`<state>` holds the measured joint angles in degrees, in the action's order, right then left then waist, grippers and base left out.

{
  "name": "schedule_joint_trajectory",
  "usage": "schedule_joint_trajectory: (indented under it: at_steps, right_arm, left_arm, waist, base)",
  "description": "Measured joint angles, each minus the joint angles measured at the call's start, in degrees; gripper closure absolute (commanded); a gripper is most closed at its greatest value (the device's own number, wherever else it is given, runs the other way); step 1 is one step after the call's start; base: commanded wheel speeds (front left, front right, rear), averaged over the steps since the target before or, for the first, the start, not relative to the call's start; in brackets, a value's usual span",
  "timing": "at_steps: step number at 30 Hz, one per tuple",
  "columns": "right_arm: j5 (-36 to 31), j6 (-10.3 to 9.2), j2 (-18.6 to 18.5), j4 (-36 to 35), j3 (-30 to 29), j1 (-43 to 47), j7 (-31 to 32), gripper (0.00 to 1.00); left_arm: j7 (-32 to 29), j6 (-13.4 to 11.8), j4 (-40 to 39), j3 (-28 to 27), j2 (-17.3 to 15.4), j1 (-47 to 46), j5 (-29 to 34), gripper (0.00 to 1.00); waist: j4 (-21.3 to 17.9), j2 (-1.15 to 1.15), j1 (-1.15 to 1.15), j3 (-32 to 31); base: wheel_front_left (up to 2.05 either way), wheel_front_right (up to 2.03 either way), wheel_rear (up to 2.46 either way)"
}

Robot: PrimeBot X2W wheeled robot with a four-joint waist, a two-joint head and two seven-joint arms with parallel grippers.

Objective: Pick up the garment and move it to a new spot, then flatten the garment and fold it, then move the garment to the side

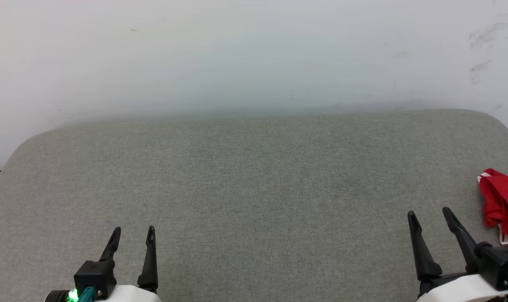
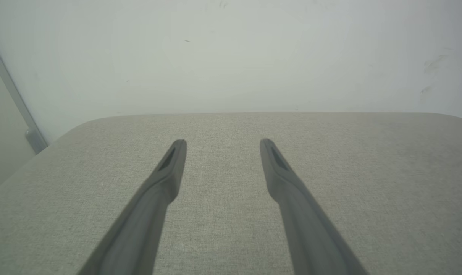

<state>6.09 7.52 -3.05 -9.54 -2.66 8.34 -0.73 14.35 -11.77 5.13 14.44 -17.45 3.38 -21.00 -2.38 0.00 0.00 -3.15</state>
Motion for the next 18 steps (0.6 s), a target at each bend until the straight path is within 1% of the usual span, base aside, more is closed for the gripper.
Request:
schedule_joint_trajectory:
  at_steps: [7,18]
  right_arm:
    - [0.62,0.00,0.02,-1.33,0.53,0.20,0.37,0.00]
    - [1.02,0.00,0.03,-1.41,0.82,0.14,0.23,0.00]
  left_arm:
    - [-0.04,-0.05,0.36,-0.18,-0.15,0.01,-0.86,0.00]
    - [-0.03,-0.33,0.53,-0.23,-0.40,-0.04,-1.12,0.00]
  waist:
    - [-0.17,0.00,0.00,0.34]
    - [-0.04,0.00,0.00,0.94]
  base:
    - [0.00,0.00,0.00]
    - [0.00,0.00,0.00]
